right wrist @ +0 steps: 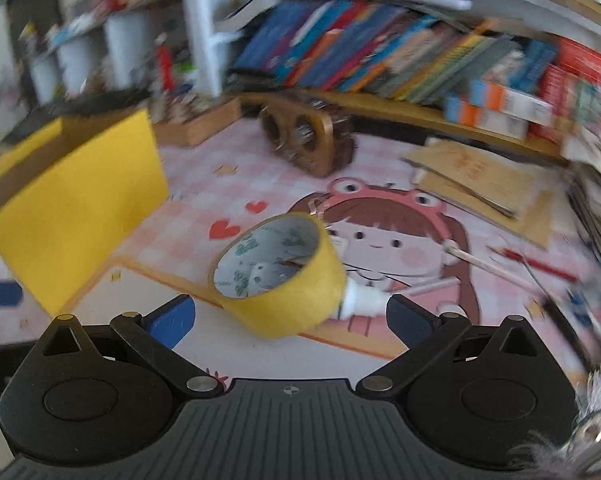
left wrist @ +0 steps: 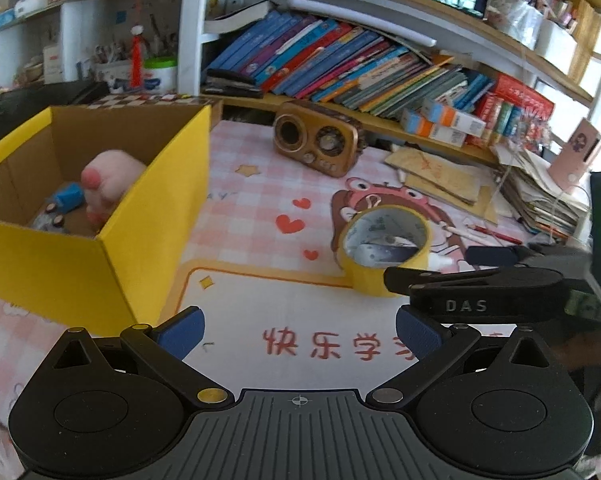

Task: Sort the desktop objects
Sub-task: 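Grasp the yellow tape roll with the right tool and lift it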

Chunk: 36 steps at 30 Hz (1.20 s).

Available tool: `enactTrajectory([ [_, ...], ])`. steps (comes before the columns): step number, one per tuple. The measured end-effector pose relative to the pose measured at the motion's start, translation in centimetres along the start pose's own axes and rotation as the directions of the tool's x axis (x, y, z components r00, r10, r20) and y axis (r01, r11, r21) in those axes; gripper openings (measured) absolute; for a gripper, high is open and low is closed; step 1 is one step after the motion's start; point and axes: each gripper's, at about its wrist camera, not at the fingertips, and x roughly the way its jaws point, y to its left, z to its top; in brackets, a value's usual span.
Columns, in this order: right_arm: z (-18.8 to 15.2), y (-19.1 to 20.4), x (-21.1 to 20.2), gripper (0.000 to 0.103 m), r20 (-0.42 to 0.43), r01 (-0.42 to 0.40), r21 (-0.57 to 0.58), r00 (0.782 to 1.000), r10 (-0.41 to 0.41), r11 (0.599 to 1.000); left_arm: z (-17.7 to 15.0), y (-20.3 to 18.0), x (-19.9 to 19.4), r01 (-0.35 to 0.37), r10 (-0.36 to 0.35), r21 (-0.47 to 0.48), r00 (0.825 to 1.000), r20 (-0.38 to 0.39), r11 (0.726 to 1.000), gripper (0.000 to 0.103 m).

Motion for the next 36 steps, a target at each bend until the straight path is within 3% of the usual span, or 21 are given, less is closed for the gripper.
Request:
enactTrajectory([
  [7, 1.3, 0.5, 3.0, 0.103, -0.023, -0.012, -0.15, 1.0, 0.009, 0.989, -0.2, 0.3, 0.0, -0.027, 0.026, -0.014, 1.0, -0.009, 1.0, 0.103],
  [18, 2.1, 0.9, 4.9, 0.094, -0.031, -0.064, -0.244, 0.998, 0.058, 0.968, -0.1, 0.0, 0.4, -0.018, 0.018, -0.011, 1.0, -0.014, 1.0, 0.103],
  [23, 2.7, -0.6, 2.4, 0.094, 0.045, -0.072, -0.151, 0.996, 0.08, 0.986, 0.2, -0.5, 1.1, 0.014, -0.014, 0.005, 1.0, -0.017, 1.0, 0.103],
  [29, 2.5, -3.8, -1.1, 0.094, 0.09, 0.01, 0.026, 0.996, -0.012, 1.0, 0.8, -1.9, 3.4, 0.062, -0.06, 0.055, 0.998, -0.037, 0.997, 0.101],
  [36, 0.3, -7.0, -4.9, 0.094, 0.106, 0.075, 0.196, 0.99, -0.097, 0.978, 2.1, -4.0, 7.3, 0.143, -0.135, 0.169, 0.989, -0.056, 0.975, 0.097],
])
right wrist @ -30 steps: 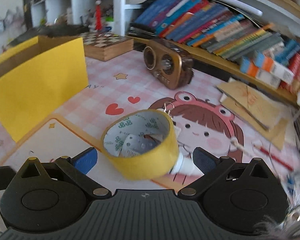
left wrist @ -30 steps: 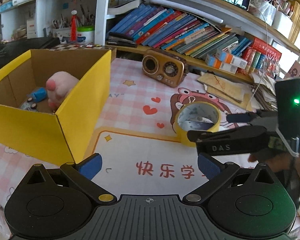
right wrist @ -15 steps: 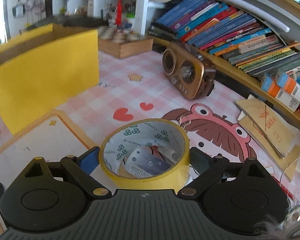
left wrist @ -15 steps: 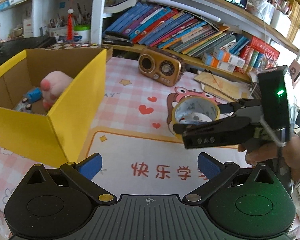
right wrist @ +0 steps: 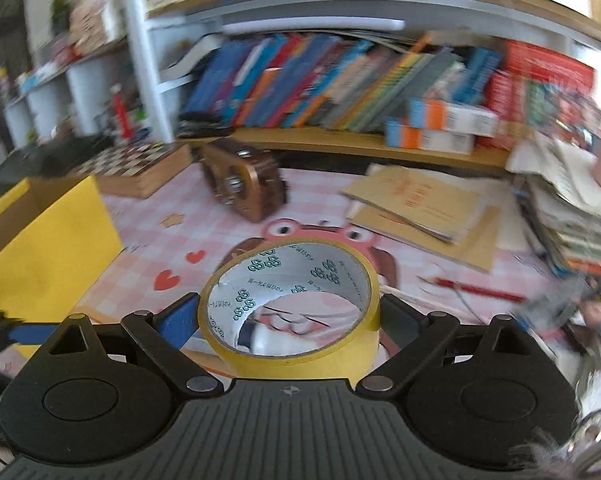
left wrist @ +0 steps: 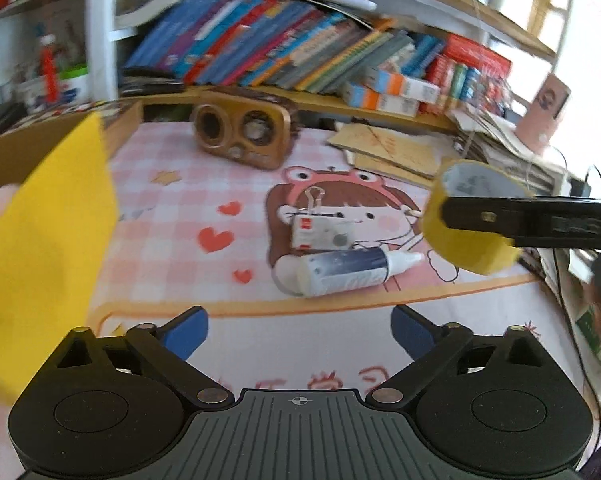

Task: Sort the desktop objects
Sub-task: 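Grasp the yellow tape roll with the right tool and lift it, then grasp the white spray bottle with the left tool while the right tool holds the tape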

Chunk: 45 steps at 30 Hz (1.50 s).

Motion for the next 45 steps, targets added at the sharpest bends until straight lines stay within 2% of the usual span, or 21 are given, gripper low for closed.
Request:
enactTrajectory([
  [6, -1.7, -1.4, -2.2, 0.094, -0.004, 0.037, 0.056, 0.999, -0.037, 0.998, 1.5, -0.7, 3.4, 0.057, -0.055, 0.102, 0.998, -0.02, 0.993, 0.094],
  [8, -2.2, -1.8, -2.6, 0.094, -0.013, 0.048, 0.075, 0.999, -0.047, 0.996, 1.9, -0.8, 4.3, 0.066, -0.063, 0.125, 0.998, -0.029, 0.99, 0.085],
  [9, -2.4, -2.0, -2.7, 0.094, -0.017, 0.051, 0.084, 0.999, -0.05, 0.995, 2.1, -0.9, 4.8, 0.067, -0.063, 0.141, 0.997, -0.034, 0.988, 0.084],
  [12, -3.0, -2.4, -3.2, 0.094, -0.031, 0.061, 0.103, 0.998, -0.058, 0.993, 2.7, -1.2, 5.8, 0.07, -0.064, 0.194, 0.997, -0.037, 0.978, 0.084],
  [15, -3.5, -2.7, -3.5, 0.094, -0.04, 0.071, 0.109, 0.997, -0.067, 0.992, 3.4, -1.6, 6.6, 0.114, -0.104, 0.241, 0.993, -0.054, 0.964, 0.082],
  [16, -3.6, -2.8, -3.6, 0.094, -0.043, 0.075, 0.112, 0.997, -0.07, 0.991, 3.5, -1.9, 6.9, 0.132, -0.12, 0.256, 0.991, -0.062, 0.958, 0.079],
  [17, -3.7, -2.9, -3.6, 0.094, -0.046, 0.077, 0.116, 0.996, -0.072, 0.99, 3.6, -2.2, 7.3, 0.148, -0.133, 0.271, 0.988, -0.074, 0.951, 0.071],
  [19, -3.9, -3.1, -3.7, 0.094, -0.054, 0.078, 0.133, 0.996, -0.072, 0.988, 3.5, -3.0, 7.8, 0.15, -0.129, 0.296, 0.988, -0.089, 0.943, 0.064],
  [23, -4.2, -3.5, -4.0, 0.094, -0.058, 0.085, 0.155, 0.995, -0.076, 0.984, 3.0, -4.7, 7.1, 0.173, -0.143, 0.319, 0.983, -0.117, 0.932, 0.043],
  [26, -4.4, -3.6, -4.0, 0.094, -0.064, 0.086, 0.16, 0.995, -0.076, 0.983, 2.4, -5.7, 6.6, 0.208, -0.167, 0.361, 0.976, -0.142, 0.909, 0.042],
  [29, -4.8, -3.6, -3.9, 0.094, -0.078, 0.086, 0.162, 0.994, -0.074, 0.983, 1.4, -6.8, 7.7, 0.199, -0.136, 0.41, 0.975, -0.177, 0.89, 0.041],
  [33, -5.3, -3.5, -4.0, 0.094, -0.089, 0.087, 0.161, 0.993, -0.073, 0.983, 0.9, -6.4, 7.8, 0.205, -0.154, 0.381, 0.975, -0.16, 0.902, 0.039],
  [35, -5.5, -3.5, -4.1, 0.094, -0.094, 0.086, 0.163, 0.993, -0.071, 0.983, 0.8, -6.4, 7.5, 0.196, -0.149, 0.379, 0.977, -0.151, 0.904, 0.032],
  [41, -5.8, -3.3, -4.4, 0.094, -0.089, 0.085, 0.158, 0.993, -0.072, 0.984, 0.8, -5.5, 5.0, 0.155, -0.142, 0.268, 0.987, -0.07, 0.951, 0.032],
  [45, -5.6, -2.8, -4.6, 0.094, -0.082, 0.072, 0.145, 0.995, -0.061, 0.987, 1.2, -5.1, 2.5, 0.156, -0.154, 0.219, 0.988, -0.026, 0.963, 0.032],
])
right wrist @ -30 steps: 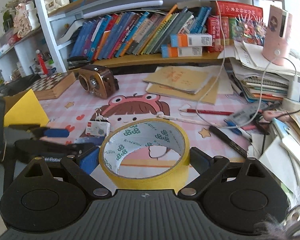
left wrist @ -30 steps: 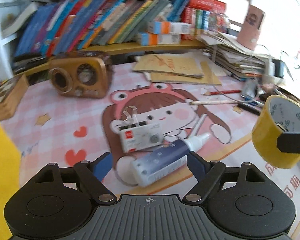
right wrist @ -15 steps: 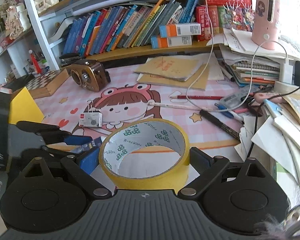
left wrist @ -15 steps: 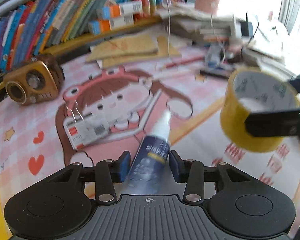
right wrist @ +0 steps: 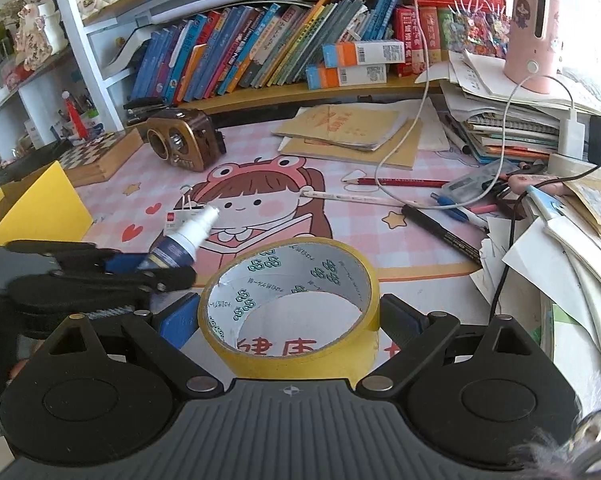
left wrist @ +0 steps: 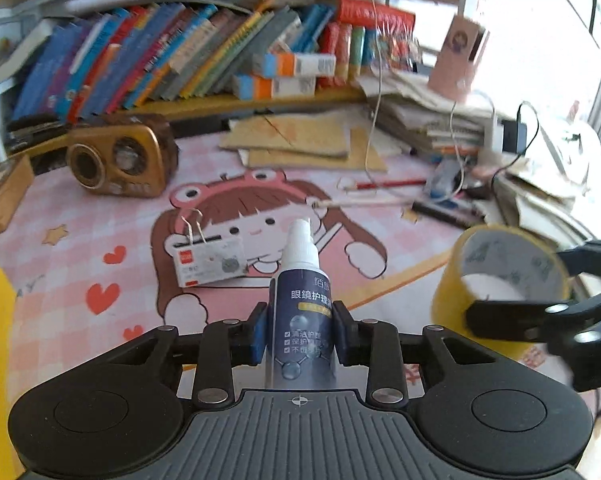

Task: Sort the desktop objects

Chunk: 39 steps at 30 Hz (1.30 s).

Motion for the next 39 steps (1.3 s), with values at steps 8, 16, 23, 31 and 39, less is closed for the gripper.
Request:
enactTrajectory([
  [8, -0.2, 2.0, -0.9, 0.094, 0.009, -0.039, -0.054, 0.999, 0.039, 0.998, -1.1, -0.1, -4.1, -0.02, 0.023, -0.067, 0.999, 0.048, 0.998, 0.032],
  [16, -0.9, 3.6, -2.1, 0.094, 0.015, -0.049, -0.078, 0.999, 0.05, 0.996, -2.8, 0.2, -7.5, -0.028, 0.038, -0.121, 0.996, 0.08, 0.992, 0.032],
  [23, -1.4, 5.6, -3.1, 0.094, 0.022, -0.062, -0.099, 0.998, 0.065, 0.993, -4.2, 0.8, -10.4, -0.037, 0.053, -0.148, 0.993, 0.107, 0.988, 0.032],
  [31, -2.5, 9.1, -4.1, 0.094, 0.012, -0.077, -0.136, 0.997, 0.08, 0.988, -6.0, 2.1, -13.5, -0.029, 0.052, -0.167, 0.989, 0.137, 0.985, 0.032],
  [39, -4.0, 13.1, -5.1, 0.094, 0.012, -0.075, -0.148, 0.997, 0.078, 0.986, -7.9, 4.3, -16.6, -0.028, 0.055, -0.171, 0.986, 0.157, 0.985, 0.032],
])
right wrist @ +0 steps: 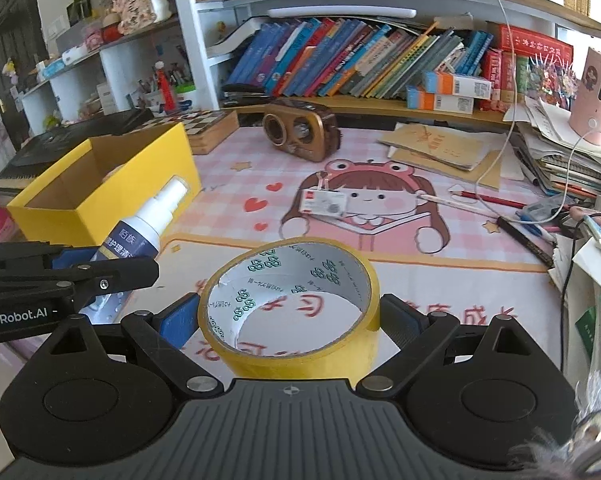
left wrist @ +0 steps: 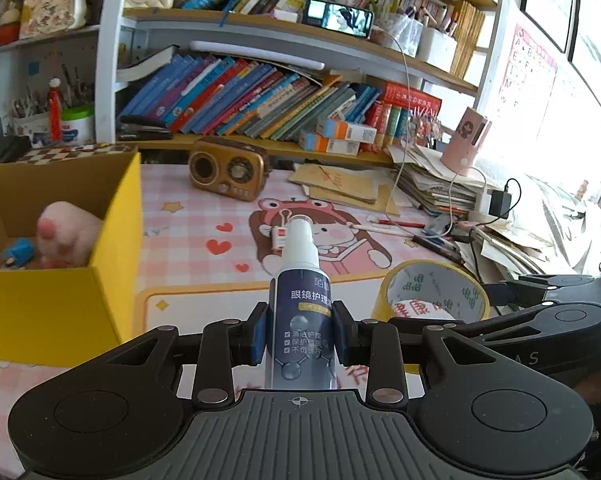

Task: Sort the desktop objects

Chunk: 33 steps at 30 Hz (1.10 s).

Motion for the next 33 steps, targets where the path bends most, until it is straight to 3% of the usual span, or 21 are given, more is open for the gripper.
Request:
enactTrajectory([
  [33, -6.9, 17.3, -2.1, 0.094, -0.073, -0.05, -0.009, 0.996, 0.049, 0.999, -8.0, 10.6, -12.9, -0.032, 0.03, -0.041, 0.999, -0.037, 0.999, 0.032],
])
